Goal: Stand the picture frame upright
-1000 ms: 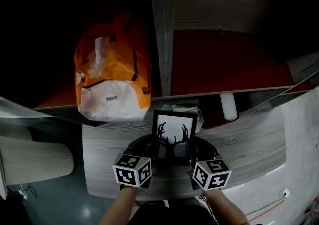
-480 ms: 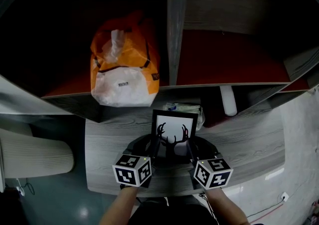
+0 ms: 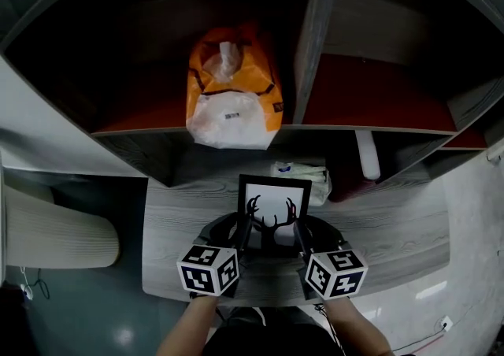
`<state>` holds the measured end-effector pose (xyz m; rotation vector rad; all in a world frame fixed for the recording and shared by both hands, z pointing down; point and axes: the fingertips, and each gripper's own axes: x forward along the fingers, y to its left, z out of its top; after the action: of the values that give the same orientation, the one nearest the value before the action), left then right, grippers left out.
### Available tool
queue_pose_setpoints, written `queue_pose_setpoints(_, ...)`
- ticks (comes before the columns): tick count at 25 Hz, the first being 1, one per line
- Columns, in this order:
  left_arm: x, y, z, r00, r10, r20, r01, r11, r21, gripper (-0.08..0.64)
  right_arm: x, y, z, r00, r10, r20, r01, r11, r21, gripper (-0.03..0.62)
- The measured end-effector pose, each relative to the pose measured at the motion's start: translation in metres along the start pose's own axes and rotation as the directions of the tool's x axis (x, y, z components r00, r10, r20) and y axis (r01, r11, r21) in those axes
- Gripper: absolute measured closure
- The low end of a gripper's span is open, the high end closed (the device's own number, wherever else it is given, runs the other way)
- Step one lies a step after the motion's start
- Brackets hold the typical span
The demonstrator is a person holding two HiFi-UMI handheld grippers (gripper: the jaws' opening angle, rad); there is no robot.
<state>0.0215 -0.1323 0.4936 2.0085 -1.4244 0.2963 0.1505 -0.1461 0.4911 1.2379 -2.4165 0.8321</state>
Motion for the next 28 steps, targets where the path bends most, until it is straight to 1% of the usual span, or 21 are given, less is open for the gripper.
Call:
queue_pose_setpoints(14,-0.042,0.023,0.008,0.993,0.089,0.078,-0.087,0.996,-0.027,0.451,0.009,0.044,0.012,0.995,0.097,-0.003,-0.097,0.992,-0.084,0.509)
queue_pose_setpoints(22,-0.064,0.040,0.011,0.981,0.153,0.121,-0.147,0.987,-0.056,0.451,0.019,0.070,0.018,0.988,0.157,-0.010,-0.157,0.978,-0.136,0.509)
queue_pose_setpoints(28,-0.084,0.052,0.017,0.967,0.204,0.152,-0.195,0.978,-0.069,0.451,0.027,0.092,0.024,0.979,0.204,-0.013,-0.203,0.965,-0.164,0.509)
